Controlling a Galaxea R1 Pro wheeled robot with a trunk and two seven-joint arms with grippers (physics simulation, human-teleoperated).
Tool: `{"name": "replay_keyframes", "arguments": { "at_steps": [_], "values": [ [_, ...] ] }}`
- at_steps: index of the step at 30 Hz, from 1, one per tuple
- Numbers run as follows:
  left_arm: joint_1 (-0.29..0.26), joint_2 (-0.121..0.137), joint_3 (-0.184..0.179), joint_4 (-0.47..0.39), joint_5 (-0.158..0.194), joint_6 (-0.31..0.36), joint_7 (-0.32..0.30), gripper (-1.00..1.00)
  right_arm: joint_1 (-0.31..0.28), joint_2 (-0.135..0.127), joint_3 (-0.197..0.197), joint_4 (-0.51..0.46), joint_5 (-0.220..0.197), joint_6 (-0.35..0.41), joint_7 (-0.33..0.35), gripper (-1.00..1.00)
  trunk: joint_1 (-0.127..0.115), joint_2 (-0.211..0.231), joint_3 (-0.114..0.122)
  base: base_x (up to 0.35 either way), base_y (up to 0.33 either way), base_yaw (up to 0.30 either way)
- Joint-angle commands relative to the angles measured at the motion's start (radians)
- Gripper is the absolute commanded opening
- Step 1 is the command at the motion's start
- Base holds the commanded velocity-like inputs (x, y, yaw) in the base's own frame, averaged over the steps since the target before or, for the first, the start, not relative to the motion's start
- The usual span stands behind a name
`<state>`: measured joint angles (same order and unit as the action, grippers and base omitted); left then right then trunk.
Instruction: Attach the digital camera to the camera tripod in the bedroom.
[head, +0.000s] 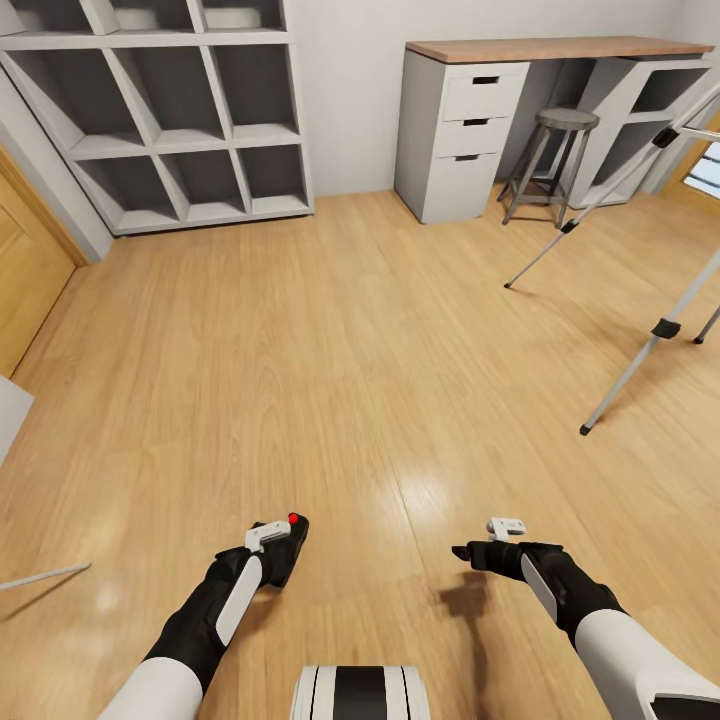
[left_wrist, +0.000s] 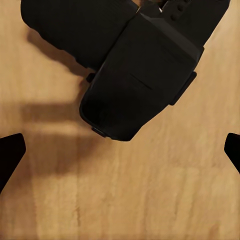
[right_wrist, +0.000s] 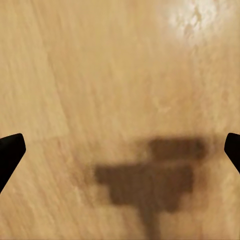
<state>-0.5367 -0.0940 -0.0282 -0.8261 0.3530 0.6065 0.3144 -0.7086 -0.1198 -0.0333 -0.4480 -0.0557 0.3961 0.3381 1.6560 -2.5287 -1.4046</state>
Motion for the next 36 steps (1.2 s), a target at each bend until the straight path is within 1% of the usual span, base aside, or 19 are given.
{"name": "replay_keyframes", "arguments": {
  "at_steps": [1, 23, 25, 29, 31, 36],
  "values": [
    [0.000, 0.000, -0.002, -0.001, 0.011, 0.003, 0.009, 1.00, 0.000, 0.000, -0.003, -0.001, -0.006, 0.008, 0.002, 1.00, 0.000, 0.000, -0.001, 0.000, 0.000, 0.000],
    [0.000, 0.000, -0.002, -0.002, 0.011, 0.001, 0.009, 1.00, 0.000, 0.000, -0.003, -0.001, -0.005, 0.003, 0.002, 1.00, 0.010, -0.005, -0.086, 0.000, 0.000, 0.000],
    [0.001, 0.005, -0.013, 0.010, -0.001, -0.010, -0.002, 1.00, 0.000, 0.003, -0.005, 0.000, -0.004, 0.003, 0.002, 1.00, 0.010, -0.005, -0.086, 0.000, 0.000, 0.000],
    [0.001, 0.006, -0.011, 0.032, -0.023, -0.032, -0.025, 1.00, 0.000, 0.003, -0.005, 0.000, -0.004, 0.004, 0.002, 1.00, 0.010, -0.005, -0.086, 0.000, 0.000, 0.000],
    [0.001, 0.007, -0.008, 0.020, -0.035, -0.044, -0.036, 1.00, 0.000, 0.003, -0.005, -0.001, -0.004, 0.004, 0.002, 1.00, 0.010, -0.005, -0.086, 0.000, 0.000, 0.000],
    [0.001, 0.008, -0.003, -0.008, -0.007, -0.018, -0.007, 1.00, 0.000, -0.007, -0.004, -0.014, -0.005, 0.006, 0.004, 1.00, 0.010, -0.005, -0.086, 0.000, 0.000, 0.000]
  ]
}}
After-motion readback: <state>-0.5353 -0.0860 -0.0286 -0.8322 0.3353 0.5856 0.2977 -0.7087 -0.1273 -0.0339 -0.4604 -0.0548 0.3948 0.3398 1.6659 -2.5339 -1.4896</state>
